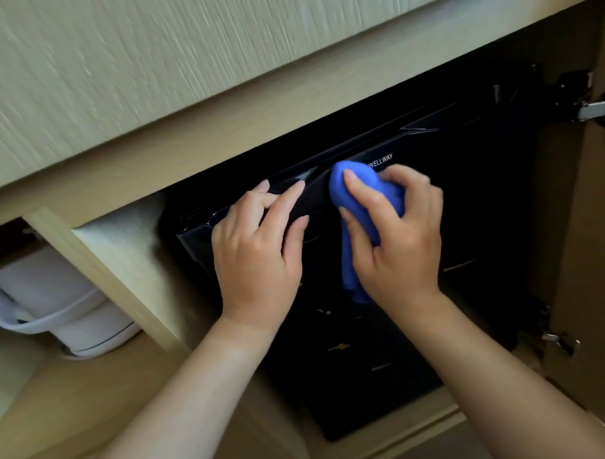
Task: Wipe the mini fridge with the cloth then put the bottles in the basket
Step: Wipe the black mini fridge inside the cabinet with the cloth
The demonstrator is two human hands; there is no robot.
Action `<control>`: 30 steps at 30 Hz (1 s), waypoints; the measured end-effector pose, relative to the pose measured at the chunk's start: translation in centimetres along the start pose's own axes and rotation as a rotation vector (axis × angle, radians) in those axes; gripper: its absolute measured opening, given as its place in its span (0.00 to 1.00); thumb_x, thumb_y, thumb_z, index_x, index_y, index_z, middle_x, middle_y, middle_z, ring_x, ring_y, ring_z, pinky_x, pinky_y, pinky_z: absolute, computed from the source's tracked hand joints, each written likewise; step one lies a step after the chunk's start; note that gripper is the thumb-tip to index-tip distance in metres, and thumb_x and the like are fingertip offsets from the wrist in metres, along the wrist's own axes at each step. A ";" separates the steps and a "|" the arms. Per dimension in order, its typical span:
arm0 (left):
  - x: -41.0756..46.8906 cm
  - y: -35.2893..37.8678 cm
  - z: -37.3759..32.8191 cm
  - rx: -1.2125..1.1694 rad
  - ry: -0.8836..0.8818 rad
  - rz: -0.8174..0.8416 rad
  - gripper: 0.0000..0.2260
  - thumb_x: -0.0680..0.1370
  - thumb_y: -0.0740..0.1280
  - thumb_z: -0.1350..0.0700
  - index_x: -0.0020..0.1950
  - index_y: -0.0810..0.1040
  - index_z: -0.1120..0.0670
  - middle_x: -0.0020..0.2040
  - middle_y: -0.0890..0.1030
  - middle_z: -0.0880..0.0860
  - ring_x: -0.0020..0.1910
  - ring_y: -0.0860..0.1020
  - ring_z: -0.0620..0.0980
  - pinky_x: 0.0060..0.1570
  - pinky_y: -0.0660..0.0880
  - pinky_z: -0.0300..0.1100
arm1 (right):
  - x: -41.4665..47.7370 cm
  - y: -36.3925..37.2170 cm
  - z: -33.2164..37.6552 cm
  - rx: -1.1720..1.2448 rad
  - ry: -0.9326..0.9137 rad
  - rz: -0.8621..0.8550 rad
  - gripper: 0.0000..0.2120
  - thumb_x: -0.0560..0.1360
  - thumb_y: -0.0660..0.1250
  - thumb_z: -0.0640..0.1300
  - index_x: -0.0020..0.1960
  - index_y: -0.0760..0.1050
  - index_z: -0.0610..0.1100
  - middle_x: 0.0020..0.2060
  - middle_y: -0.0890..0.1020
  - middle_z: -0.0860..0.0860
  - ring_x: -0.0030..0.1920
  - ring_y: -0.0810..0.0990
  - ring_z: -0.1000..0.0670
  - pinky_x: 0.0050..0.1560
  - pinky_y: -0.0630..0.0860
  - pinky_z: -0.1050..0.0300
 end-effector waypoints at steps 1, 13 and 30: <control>0.1 -0.1 -0.1 0.007 -0.012 0.020 0.14 0.78 0.65 0.55 0.62 0.78 0.55 0.49 0.78 0.54 0.60 0.76 0.54 0.49 0.68 0.47 | -0.5 -0.1 -0.5 0.003 -0.008 0.019 0.13 0.76 0.67 0.44 0.60 0.77 0.43 0.55 0.74 0.40 0.52 0.70 0.43 0.57 0.60 0.68; 5.4 4.2 -6.5 0.034 0.186 0.178 0.20 0.78 0.62 0.52 0.68 0.73 0.57 0.61 0.77 0.54 0.57 0.75 0.53 0.54 0.73 0.47 | -2.0 -1.4 -6.2 -0.016 0.336 -0.077 0.15 0.76 0.61 0.49 0.63 0.68 0.50 0.58 0.69 0.44 0.54 0.69 0.45 0.54 0.61 0.65; 5.2 5.7 -7.2 0.090 0.041 0.022 0.16 0.77 0.67 0.49 0.64 0.77 0.51 0.54 0.79 0.50 0.47 0.74 0.51 0.47 0.65 0.42 | -2.1 -1.5 -8.6 -0.011 0.280 -0.066 0.16 0.76 0.60 0.52 0.63 0.66 0.52 0.57 0.64 0.48 0.53 0.67 0.47 0.52 0.62 0.64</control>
Point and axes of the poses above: each hand's wrist, its own x-axis towards the middle knuckle, its own y-axis out of the palm, z = x × y, the point moved 5 cm from there along x, towards the middle knuckle
